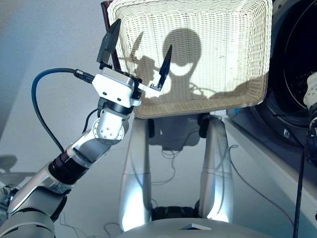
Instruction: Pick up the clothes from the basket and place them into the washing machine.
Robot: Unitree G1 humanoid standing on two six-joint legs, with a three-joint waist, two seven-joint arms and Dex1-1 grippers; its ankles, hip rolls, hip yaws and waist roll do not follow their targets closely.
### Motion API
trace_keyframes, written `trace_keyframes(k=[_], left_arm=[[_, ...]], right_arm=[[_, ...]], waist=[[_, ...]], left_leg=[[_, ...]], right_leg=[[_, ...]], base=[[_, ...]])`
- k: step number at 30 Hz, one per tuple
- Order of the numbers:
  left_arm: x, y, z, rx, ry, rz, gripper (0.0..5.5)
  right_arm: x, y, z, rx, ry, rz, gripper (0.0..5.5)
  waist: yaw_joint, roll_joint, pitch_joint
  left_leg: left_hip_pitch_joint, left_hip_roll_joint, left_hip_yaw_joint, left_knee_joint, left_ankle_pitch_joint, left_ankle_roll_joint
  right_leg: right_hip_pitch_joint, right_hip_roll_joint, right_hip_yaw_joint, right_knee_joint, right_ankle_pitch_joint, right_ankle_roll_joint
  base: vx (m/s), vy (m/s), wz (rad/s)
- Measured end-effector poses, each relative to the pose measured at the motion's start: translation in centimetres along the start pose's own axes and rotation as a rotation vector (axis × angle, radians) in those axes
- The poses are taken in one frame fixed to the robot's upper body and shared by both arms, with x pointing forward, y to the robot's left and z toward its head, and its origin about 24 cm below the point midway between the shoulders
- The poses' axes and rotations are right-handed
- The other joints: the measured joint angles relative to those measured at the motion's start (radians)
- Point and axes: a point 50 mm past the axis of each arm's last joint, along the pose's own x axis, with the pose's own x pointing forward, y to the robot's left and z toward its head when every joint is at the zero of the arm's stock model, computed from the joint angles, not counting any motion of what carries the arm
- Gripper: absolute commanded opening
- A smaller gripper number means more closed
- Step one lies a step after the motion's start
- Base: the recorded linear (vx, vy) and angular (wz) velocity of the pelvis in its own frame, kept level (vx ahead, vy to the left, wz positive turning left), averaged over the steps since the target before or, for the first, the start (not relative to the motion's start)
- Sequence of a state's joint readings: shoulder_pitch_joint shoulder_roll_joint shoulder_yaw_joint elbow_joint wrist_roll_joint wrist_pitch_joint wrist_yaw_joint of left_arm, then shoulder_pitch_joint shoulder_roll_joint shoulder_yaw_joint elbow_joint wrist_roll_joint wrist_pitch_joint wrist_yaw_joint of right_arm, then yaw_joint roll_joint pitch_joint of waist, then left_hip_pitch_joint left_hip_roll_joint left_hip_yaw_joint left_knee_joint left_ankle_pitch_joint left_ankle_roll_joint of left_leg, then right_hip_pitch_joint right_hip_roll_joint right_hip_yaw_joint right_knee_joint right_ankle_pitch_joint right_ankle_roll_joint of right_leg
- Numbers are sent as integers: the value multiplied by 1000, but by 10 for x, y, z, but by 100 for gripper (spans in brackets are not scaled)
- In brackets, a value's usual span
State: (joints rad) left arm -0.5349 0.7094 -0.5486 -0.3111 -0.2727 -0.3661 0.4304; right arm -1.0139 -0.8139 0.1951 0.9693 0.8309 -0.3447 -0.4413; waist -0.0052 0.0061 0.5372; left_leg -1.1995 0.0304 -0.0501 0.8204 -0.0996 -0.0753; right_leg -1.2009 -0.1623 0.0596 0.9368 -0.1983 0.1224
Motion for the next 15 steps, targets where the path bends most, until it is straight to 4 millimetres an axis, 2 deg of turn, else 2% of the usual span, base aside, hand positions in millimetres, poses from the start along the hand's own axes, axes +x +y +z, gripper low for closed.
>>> trace_keyframes(k=[2,5,8,11,15], left_arm=[[1,0,1,-8,-6,9,550],[2,-1,1,-22,-8,30,550],[1,-2,0,-24,-4,15,550],[-1,-3,-3,-22,11,-3,550],[-4,-5,-12,-14,54,-37,550]], right_arm=[[-15,18,-7,33,-7,115,550],[-52,47,-22,14,-8,360,550],[-91,62,-44,-76,13,600,550],[-114,73,-67,-157,79,751,550],[-147,93,-98,-280,199,978,550]], waist=[[-6,0,0],[-23,-4,0],[-36,-14,-1],[-44,-23,-1],[-44,-30,-1]], left_leg=[[5,3,1,-1,-1,-1],[14,7,3,-14,0,-1],[21,10,5,-24,0,-2],[28,14,5,-30,0,-3],[50,19,9,-42,2,-8]], right_leg=[[4,3,1,-2,1,-1],[11,6,1,-14,3,-4],[13,9,1,-18,3,-5],[20,12,0,-24,5,-6],[40,15,-1,-37,9,-5]], base=[[0,0,0],[0,0,0],[0,0,0],[0,0,0],[0,0,0]])
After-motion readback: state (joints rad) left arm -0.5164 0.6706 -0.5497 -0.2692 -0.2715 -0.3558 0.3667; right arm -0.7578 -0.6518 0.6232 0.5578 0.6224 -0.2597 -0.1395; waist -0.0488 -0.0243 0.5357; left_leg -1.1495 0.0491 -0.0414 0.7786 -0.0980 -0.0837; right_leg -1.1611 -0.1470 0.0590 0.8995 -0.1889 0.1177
